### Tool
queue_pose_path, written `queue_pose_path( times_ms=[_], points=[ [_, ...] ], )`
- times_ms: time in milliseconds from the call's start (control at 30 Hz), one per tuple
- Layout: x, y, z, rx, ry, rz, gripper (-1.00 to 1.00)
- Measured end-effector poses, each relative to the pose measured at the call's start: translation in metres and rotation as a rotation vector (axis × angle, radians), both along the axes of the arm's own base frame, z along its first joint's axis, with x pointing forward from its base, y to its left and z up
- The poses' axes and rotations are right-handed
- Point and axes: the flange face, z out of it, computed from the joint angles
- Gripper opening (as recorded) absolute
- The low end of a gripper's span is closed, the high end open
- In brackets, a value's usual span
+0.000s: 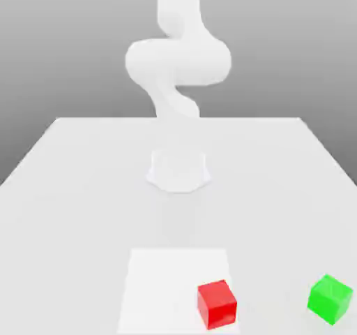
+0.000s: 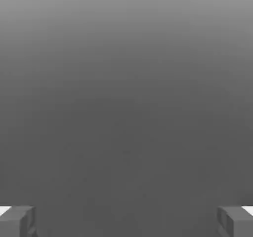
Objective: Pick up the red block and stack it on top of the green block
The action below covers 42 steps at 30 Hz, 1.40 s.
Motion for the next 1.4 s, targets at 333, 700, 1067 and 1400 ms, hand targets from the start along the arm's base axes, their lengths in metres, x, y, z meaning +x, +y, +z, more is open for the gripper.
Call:
queue_pose_path(
  times_ms=[333,700,1067,1400],
  points=[
    [0.093,0.025,-0.181,-0.047,0.297,0.112,0.0],
    [0.101,0.055,-0.395,-0.102,0.615,0.245,0.0],
    [0.084,0.059,-0.525,-0.119,0.719,0.284,-1.0],
    [0.084,0.062,-0.47,-0.122,0.718,0.295,-1.0]
  ],
)
